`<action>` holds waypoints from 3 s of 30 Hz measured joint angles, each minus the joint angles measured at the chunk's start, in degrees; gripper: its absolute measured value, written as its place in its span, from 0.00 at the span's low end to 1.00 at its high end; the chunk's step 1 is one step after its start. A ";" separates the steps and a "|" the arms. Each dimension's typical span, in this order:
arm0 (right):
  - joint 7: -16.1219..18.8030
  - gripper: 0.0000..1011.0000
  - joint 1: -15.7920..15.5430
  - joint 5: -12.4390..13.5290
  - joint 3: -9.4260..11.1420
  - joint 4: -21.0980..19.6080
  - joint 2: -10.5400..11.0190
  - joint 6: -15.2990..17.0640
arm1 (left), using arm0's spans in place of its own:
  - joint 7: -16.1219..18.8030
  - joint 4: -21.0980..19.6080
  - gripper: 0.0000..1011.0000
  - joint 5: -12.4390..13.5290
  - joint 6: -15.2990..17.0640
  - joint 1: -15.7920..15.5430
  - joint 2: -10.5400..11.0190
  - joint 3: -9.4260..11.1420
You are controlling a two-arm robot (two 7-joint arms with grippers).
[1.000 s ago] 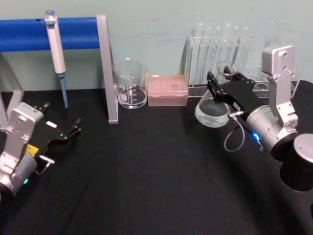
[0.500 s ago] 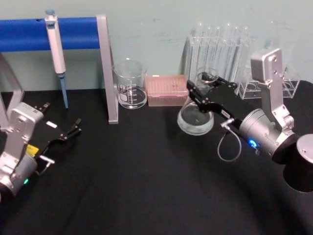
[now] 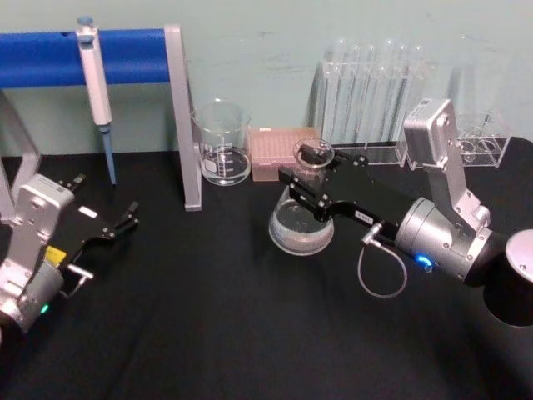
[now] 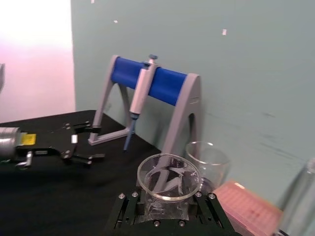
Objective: Grasp the erlenmeyer flask with one hand, shake it three times, then place it back.
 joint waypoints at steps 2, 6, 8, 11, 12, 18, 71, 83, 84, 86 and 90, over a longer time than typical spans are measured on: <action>0.52 0.45 0.23 0.17 -0.45 0.19 0.26 -0.29 | 0.00 0.00 0.99 0.00 0.00 0.00 0.00 0.00; 1.49 0.45 0.83 0.65 -1.59 0.73 0.90 -0.88 | 0.00 0.00 0.99 0.00 0.00 0.00 0.00 0.00; 1.84 0.45 1.13 0.85 -2.06 1.04 1.10 -1.12 | 0.00 0.00 0.99 0.00 0.00 0.00 0.00 0.00; 2.00 0.45 1.41 1.03 -2.51 1.34 1.22 -1.24 | 0.00 0.00 0.99 0.00 0.00 0.00 0.00 0.00; 2.02 0.45 1.60 1.11 -2.76 1.55 1.25 -1.31 | 0.00 0.00 0.99 0.00 0.00 0.00 0.00 0.00; 1.85 0.45 2.24 1.28 -3.58 2.80 1.12 -1.55 | 0.00 0.00 0.99 0.00 0.00 0.00 0.00 0.00; 1.85 0.45 4.90 0.06 -6.18 13.77 -2.01 -3.39 | 0.00 0.00 0.99 0.00 0.00 0.00 0.00 0.00; 1.76 0.45 5.17 -0.49 -6.27 14.71 -2.47 -2.80 | 0.00 0.00 0.99 0.00 0.00 0.00 0.00 0.00; 1.74 0.45 5.18 -0.55 -6.27 14.76 -2.50 -2.74 | 0.00 0.00 0.99 0.00 0.00 0.00 0.00 0.00; 1.73 0.45 5.19 -0.61 -6.27 14.85 -2.54 -2.71 | 0.00 0.00 0.99 0.00 0.00 0.00 0.00 0.00; 1.69 0.45 5.27 -0.75 -6.27 15.08 -2.68 -2.59 | 0.00 0.00 0.99 0.00 0.00 0.00 0.00 0.00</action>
